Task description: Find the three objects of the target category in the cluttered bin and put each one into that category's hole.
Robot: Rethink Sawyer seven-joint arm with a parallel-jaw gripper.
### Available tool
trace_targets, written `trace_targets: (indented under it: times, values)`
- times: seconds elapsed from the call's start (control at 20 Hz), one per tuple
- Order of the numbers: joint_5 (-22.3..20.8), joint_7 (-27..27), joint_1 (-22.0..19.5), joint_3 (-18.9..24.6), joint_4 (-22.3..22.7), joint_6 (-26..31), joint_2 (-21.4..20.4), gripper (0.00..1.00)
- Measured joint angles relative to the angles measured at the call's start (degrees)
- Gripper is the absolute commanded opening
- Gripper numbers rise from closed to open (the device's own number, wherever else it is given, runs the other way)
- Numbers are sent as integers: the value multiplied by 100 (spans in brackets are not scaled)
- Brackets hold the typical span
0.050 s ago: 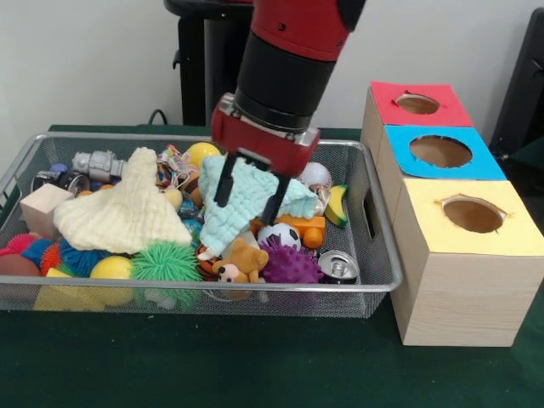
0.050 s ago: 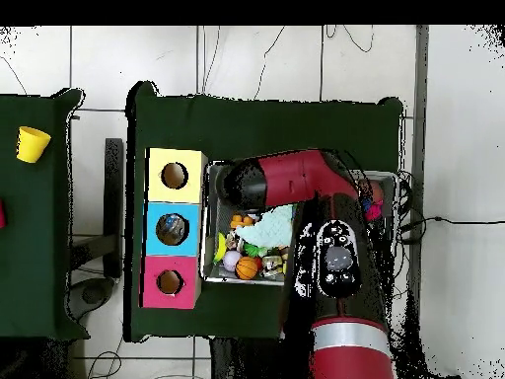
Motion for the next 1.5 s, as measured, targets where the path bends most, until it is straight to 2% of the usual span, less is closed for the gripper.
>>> trace_targets:
  times: [0.15,0.5,0.8,1.15,1.3,1.35,1.5]
  values:
    - [73,0,116,-111,320,-142,0,100]
    - [325,0,44,-356,1085,-721,-6,100]
    - [531,0,-79,-495,1453,-873,-154,100]
    - [777,0,-270,-567,1447,-948,-302,100]
    - [853,0,-356,-613,1431,-1236,-221,100]
    - [907,0,-392,-643,1426,-1582,-98,100]
    - [970,0,-397,-687,1419,-2037,78,100]
